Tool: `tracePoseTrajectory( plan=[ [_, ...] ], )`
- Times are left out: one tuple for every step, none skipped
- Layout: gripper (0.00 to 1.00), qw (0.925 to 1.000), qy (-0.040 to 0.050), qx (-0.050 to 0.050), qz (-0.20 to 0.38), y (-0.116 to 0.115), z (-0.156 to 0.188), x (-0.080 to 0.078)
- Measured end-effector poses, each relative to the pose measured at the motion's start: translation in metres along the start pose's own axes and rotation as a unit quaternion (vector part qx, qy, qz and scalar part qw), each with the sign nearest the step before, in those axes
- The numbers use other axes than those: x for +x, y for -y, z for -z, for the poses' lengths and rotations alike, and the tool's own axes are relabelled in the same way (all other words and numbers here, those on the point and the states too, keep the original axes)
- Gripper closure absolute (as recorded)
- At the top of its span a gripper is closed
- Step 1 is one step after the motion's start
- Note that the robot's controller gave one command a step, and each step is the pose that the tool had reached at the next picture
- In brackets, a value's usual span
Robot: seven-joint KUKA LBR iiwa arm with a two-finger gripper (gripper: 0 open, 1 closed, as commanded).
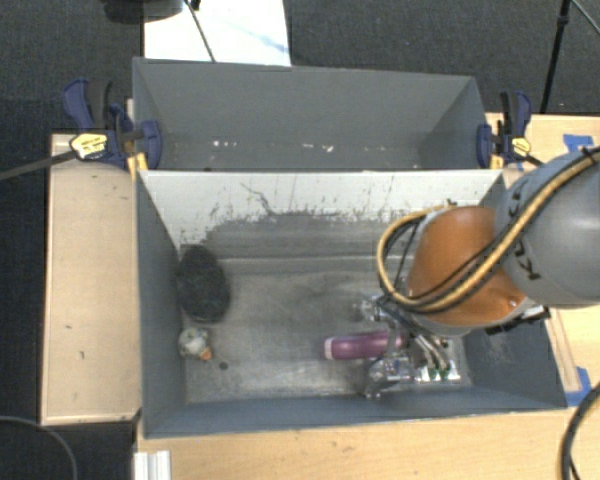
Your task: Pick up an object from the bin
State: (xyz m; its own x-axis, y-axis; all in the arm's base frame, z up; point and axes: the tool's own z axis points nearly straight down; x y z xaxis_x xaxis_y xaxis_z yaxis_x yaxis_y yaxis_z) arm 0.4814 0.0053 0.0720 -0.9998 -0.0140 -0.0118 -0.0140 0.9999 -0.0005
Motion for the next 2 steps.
tracePoseTrajectory(
  plan=[
    [1.00,1.0000,-0.0066,-0.001,0.001,-0.004,-0.001,0.003],
    [1.00,0.9862,-0.0022,-0.001,0.166,-0.013,0.111,-0.022]
  ],
)
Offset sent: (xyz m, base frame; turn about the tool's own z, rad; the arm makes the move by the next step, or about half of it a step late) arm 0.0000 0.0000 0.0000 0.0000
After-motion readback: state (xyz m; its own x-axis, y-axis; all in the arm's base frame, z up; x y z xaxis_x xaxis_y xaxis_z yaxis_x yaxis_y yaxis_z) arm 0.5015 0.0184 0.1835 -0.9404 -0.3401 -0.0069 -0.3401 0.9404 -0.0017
